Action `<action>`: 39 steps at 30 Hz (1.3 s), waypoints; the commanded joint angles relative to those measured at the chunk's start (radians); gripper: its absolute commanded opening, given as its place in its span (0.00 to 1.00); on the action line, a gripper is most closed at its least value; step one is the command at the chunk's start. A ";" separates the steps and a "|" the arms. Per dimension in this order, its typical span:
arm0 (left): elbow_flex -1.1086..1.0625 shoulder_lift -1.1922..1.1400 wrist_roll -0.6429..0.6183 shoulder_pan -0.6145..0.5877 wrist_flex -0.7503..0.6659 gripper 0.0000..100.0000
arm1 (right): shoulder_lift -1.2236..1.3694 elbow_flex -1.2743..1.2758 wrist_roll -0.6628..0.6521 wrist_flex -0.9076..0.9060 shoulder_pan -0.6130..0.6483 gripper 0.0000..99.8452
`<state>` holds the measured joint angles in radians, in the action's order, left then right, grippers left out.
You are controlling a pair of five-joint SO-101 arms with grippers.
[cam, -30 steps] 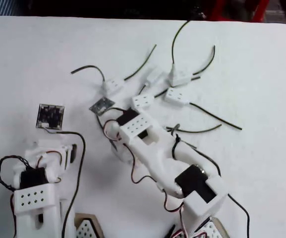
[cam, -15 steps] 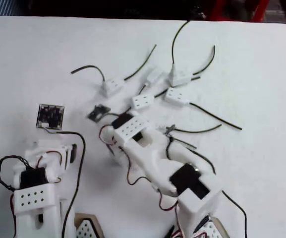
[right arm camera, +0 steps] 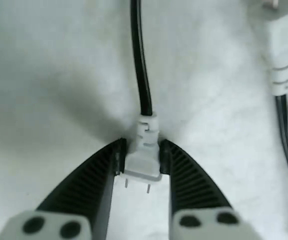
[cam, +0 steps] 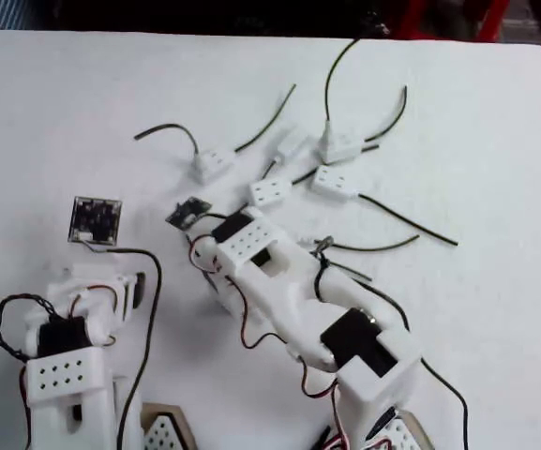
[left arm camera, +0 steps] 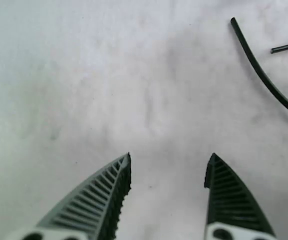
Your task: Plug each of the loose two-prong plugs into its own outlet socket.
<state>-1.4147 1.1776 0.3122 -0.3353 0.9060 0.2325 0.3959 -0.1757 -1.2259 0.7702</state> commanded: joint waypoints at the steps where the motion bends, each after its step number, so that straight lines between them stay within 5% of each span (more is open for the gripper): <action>1: 0.005 0.018 0.011 -0.007 -0.020 0.24 | -0.116 0.000 0.000 -0.024 -0.010 0.02; 18: 0.005 0.018 0.011 -0.007 -0.020 0.24 | -0.539 0.123 -0.086 0.085 -0.423 0.02; 24: 0.005 0.018 0.011 -0.007 -0.020 0.24 | -0.545 0.164 -0.017 0.085 -0.470 0.02; 32: 0.005 0.018 0.011 -0.007 -0.020 0.24 | -0.555 0.183 -0.123 -0.002 -0.483 0.15; 39: 0.005 0.018 0.011 -0.007 -0.020 0.24 | -0.559 0.110 -0.127 -0.122 -0.498 0.14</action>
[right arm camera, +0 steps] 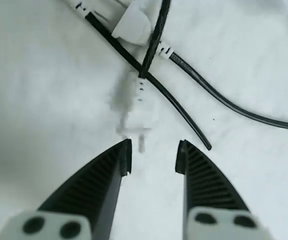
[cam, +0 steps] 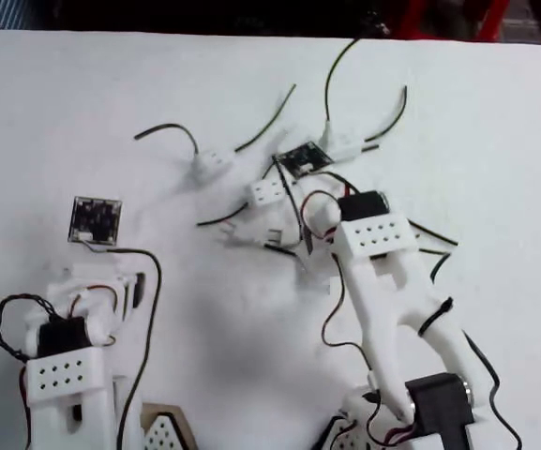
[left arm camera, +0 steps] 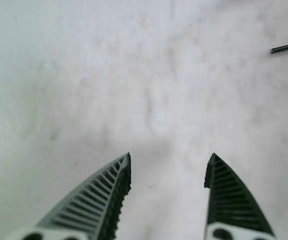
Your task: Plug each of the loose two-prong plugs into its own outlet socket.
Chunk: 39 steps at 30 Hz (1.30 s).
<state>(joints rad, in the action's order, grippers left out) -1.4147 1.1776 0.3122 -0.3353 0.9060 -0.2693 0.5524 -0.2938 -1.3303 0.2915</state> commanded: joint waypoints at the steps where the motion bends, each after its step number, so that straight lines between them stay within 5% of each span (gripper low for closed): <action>1: 0.005 0.018 0.011 -0.007 -0.020 0.24 | -0.056 -0.043 -0.009 -0.016 -0.019 0.14; 23: 0.005 0.018 0.011 -0.007 -0.020 0.24 | 0.194 -0.048 0.118 0.091 0.206 0.14; 39: 0.005 0.018 0.011 -0.007 -0.020 0.24 | 0.234 -0.043 0.120 0.099 0.219 0.14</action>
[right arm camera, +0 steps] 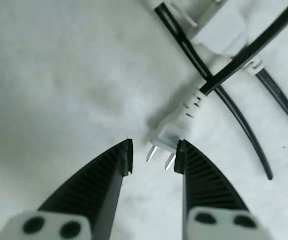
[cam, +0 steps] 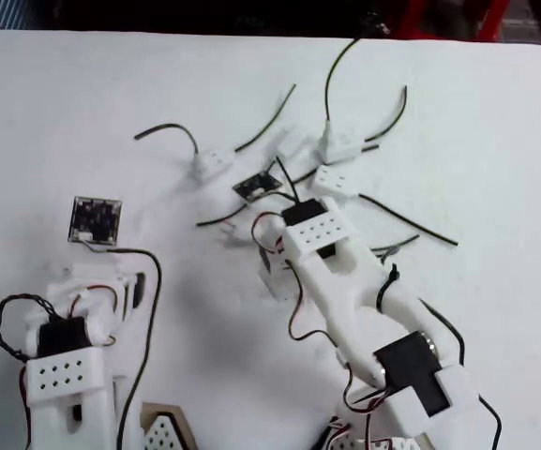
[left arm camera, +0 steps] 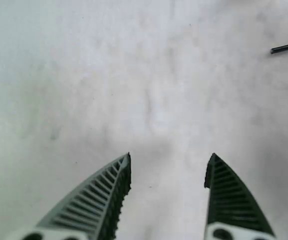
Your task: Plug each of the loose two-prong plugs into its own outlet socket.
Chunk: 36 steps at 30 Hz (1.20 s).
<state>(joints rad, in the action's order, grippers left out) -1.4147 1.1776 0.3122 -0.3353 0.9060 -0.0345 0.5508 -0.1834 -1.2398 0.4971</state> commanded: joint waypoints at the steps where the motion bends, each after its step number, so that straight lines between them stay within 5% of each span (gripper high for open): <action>1: 0.005 0.018 0.011 -0.007 -0.020 0.24 | 0.018 -0.040 0.009 0.018 0.010 0.14; 36: 0.005 0.018 0.011 -0.007 -0.020 0.24 | 0.133 -0.025 -0.002 0.042 -0.036 0.14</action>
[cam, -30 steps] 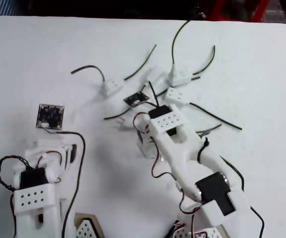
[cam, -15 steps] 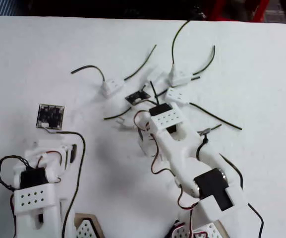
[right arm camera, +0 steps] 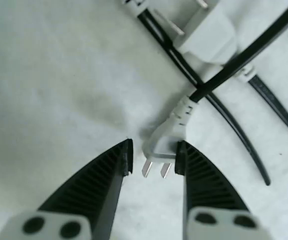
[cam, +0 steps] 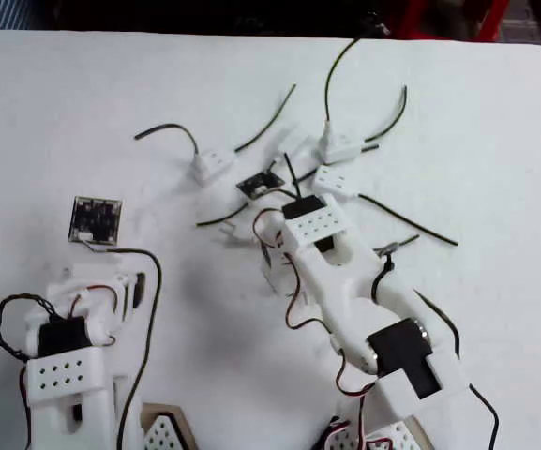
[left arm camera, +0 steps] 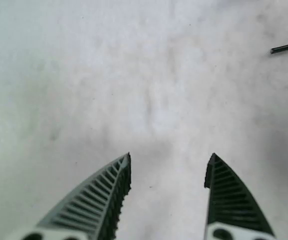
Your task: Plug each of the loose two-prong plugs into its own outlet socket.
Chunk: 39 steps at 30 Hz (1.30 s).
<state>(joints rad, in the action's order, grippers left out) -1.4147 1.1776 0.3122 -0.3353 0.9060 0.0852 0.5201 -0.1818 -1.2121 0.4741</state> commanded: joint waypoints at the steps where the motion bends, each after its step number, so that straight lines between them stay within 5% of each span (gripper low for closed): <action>1: 0.005 0.018 0.011 -0.007 -0.020 0.24 | 0.013 0.006 -0.003 0.015 -0.022 0.14; 16: 0.005 0.018 0.011 -0.007 -0.020 0.24 | 0.013 0.000 -0.100 0.013 -0.097 0.14; 21: 0.005 0.018 0.011 -0.007 -0.020 0.24 | 0.004 -0.002 -0.100 0.042 -0.104 0.06; 39: 0.005 0.018 0.011 -0.005 -0.020 0.24 | 0.004 -0.092 -0.091 -0.041 -0.140 0.13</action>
<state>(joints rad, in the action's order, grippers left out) -1.4147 1.1776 0.3122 -0.3353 0.9060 0.1112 0.4618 -0.2723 -1.2428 0.3468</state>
